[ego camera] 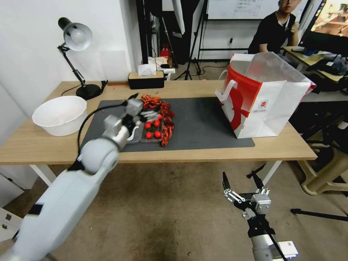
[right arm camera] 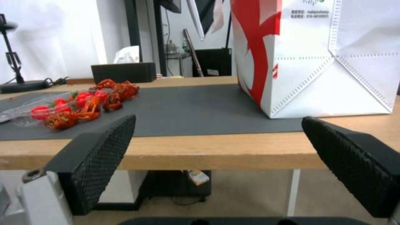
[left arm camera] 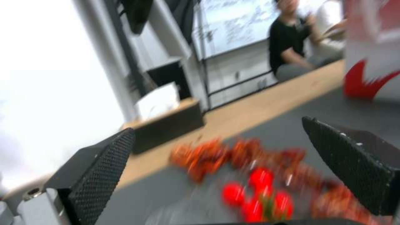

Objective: Pick up the trash from the table and place it into the takeout bag.

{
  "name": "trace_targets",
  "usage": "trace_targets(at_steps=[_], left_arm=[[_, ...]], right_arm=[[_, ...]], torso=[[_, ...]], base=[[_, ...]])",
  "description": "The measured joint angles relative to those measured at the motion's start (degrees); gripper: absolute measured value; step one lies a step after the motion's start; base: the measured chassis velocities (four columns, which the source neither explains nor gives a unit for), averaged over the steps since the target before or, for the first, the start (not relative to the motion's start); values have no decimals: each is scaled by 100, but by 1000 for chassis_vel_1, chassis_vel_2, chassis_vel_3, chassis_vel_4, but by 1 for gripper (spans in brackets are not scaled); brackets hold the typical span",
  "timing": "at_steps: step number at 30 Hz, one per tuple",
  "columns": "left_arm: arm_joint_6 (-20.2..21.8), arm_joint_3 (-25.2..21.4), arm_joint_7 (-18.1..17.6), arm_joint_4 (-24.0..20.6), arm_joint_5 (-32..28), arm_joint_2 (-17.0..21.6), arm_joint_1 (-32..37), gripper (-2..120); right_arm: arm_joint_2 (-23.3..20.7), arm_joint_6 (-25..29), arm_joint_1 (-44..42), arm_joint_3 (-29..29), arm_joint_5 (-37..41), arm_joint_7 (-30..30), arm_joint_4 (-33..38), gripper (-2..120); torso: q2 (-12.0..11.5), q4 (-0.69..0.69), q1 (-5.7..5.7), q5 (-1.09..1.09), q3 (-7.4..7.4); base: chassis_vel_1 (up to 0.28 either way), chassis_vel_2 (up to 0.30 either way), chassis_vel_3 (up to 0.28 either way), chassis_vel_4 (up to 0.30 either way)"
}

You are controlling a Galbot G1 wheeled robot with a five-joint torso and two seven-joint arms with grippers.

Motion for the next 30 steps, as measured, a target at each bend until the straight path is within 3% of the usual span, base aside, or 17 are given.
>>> trace_targets(at_steps=[3, 8, 11, 14, 22, 30], left_arm=[[-66, -646, 54, -222, 162, -110, 890, 100], [-341, -1300, 83, -357, 254, -161, 1655, 100], [-635, -1892, -121, -512, 390, -273, 2479, 100], [-810, -2133, -286, -639, 315, -402, 2935, 100], [-1157, -2213, -479, -902, 50, -780, 3645, 100], [-1463, -2047, -349, -845, 104, -1095, 3963, 100]], right_arm=[[-31, -14, 41, -5, 20, -2, -5, 100], [-69, -18, 102, -24, 81, -4, -68, 100], [-144, -21, 144, -30, 149, -6, -84, 100], [-208, -15, 206, -25, 234, -4, -90, 100], [-352, -15, 423, -26, 554, -39, -266, 100], [-495, 7, 569, -12, 878, -270, -385, 100]], torso=[[0, -1, 0, -1, 0], [0, -2, 0, 2, 0], [0, 0, 0, 2, 0], [0, 0, 0, 4, 0], [0, -2, -1, 5, 0], [-1, -2, -1, 2, 1]], base=[[0, 0, 0, 0], [0, 0, 0, 0], [0, 0, 0, 0], [0, 0, 0, 0], [0, 0, 0, 0], [0, 0, 0, 0]])
